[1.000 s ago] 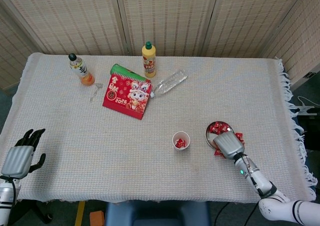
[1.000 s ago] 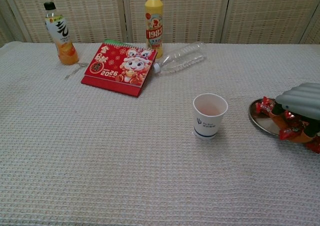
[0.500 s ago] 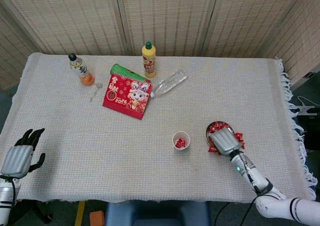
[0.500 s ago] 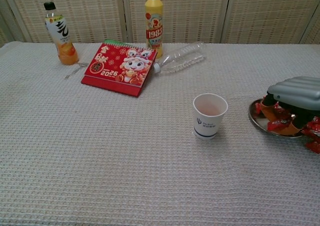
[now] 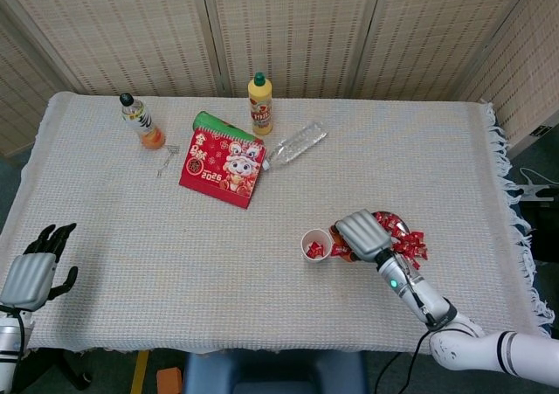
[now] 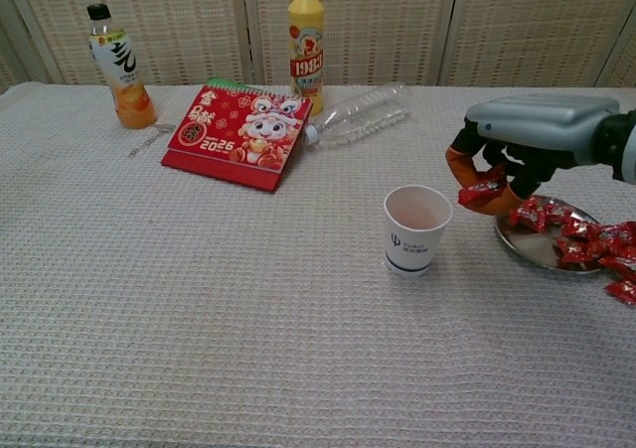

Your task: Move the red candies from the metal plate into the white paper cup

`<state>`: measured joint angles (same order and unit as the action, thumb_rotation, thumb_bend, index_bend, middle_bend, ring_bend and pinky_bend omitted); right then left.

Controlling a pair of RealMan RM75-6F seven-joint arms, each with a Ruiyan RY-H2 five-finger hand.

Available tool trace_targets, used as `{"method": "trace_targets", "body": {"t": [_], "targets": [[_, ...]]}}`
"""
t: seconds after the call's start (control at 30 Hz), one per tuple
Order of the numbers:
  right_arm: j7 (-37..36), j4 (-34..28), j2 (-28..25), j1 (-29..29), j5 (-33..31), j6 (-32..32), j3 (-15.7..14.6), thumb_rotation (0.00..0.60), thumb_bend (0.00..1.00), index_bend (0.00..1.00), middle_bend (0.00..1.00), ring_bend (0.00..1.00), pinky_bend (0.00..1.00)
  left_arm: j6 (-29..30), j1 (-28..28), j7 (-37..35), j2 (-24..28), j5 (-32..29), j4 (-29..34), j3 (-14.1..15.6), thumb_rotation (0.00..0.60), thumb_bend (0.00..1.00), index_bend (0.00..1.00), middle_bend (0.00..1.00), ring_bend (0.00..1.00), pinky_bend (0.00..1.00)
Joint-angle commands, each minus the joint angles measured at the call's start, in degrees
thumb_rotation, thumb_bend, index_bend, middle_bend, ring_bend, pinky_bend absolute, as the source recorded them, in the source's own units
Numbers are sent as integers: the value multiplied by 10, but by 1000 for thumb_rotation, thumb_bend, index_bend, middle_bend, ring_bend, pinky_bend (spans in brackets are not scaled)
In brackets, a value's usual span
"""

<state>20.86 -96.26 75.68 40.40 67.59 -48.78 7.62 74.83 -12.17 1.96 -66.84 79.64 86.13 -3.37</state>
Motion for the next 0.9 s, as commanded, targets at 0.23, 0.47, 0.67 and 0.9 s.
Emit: {"method": "trace_targets", "body": {"t": [0.23,0.47,0.67,0.9], "targets": [[6,-2,23,25,-18,9,9,600,359,848,854,793,1000,1,1,-10,4,3,0,1,600,456,0,83,29,226],[4,23,54,35,-18,0,8,600,359,848,854,800,1000,-3,0,-15,5,3,-2,2,600,455,0,82,30,226],[-6,32,63,38,-6,-8,6,600,354,785,854,802,1000,-2,0,-17,5,3,-2,1,600,458,0,82,30,226],[-5,34,59,36,8,-15,-5,600,351,617,852,786,1000,-4,0,-18,6,3,-1,2,600,456,0,85,38,227]]}}
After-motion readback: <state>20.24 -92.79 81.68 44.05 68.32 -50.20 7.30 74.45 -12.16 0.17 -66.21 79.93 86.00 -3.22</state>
